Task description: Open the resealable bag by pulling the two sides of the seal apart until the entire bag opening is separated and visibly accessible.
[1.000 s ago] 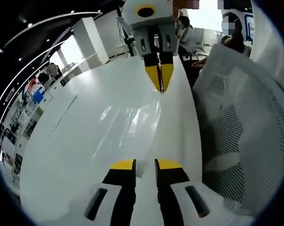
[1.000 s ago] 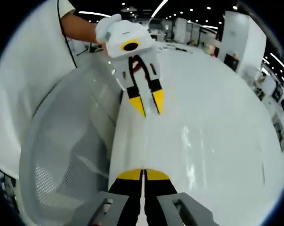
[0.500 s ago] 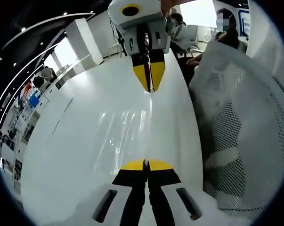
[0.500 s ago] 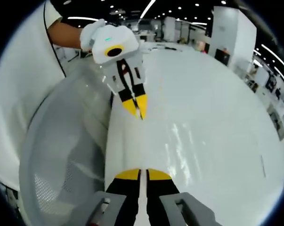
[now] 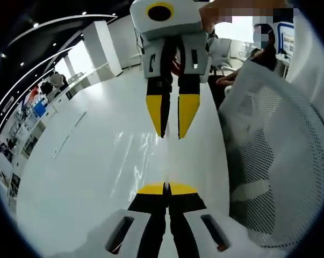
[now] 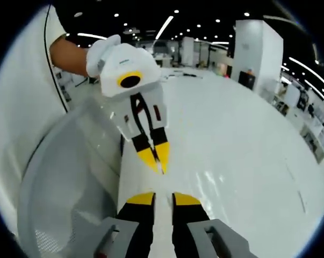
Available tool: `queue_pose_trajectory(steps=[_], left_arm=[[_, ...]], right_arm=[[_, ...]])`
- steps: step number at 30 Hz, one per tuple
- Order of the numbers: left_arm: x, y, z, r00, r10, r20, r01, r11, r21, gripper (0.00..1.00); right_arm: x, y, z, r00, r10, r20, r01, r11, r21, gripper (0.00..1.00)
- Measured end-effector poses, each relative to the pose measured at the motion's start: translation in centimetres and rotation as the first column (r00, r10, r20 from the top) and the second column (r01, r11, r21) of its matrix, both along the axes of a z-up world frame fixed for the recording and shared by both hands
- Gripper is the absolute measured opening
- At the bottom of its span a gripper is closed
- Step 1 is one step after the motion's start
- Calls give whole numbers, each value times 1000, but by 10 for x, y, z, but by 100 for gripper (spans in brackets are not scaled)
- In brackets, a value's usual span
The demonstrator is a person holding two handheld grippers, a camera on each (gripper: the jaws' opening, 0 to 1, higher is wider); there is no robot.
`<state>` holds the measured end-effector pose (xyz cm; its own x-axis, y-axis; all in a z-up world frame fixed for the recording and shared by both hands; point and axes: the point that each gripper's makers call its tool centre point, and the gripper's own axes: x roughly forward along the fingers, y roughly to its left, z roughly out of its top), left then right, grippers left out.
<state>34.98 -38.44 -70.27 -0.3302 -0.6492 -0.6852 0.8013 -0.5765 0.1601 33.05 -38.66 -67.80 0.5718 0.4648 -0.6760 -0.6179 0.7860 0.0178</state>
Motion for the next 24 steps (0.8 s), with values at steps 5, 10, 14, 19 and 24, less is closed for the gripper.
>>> queue_pose_trajectory(steps=[5, 10, 14, 19, 24], left_arm=[[-3, -3, 3, 1000, -4, -4, 4, 1000, -5, 0], [-4, -3, 4, 1000, -9, -4, 9, 1000, -6, 0], [-4, -3, 5, 1000, -8, -9, 8, 1000, -7, 0], [-3, -4, 7, 1000, -6, -17, 6, 1000, -14, 0], [-6, -5, 11, 1000, -13, -25, 12, 1000, -21, 0]], right_arm=[[10, 8, 2, 999, 17, 35, -17, 1000, -7, 7], [17, 11, 6, 999, 7, 48, -8, 1000, 21, 7], [18, 13, 5, 999, 9, 46, -10, 1000, 30, 6], [21, 15, 5, 999, 1, 51, -4, 999, 42, 6], [24, 19, 4, 999, -3, 46, 0, 998, 59, 3]])
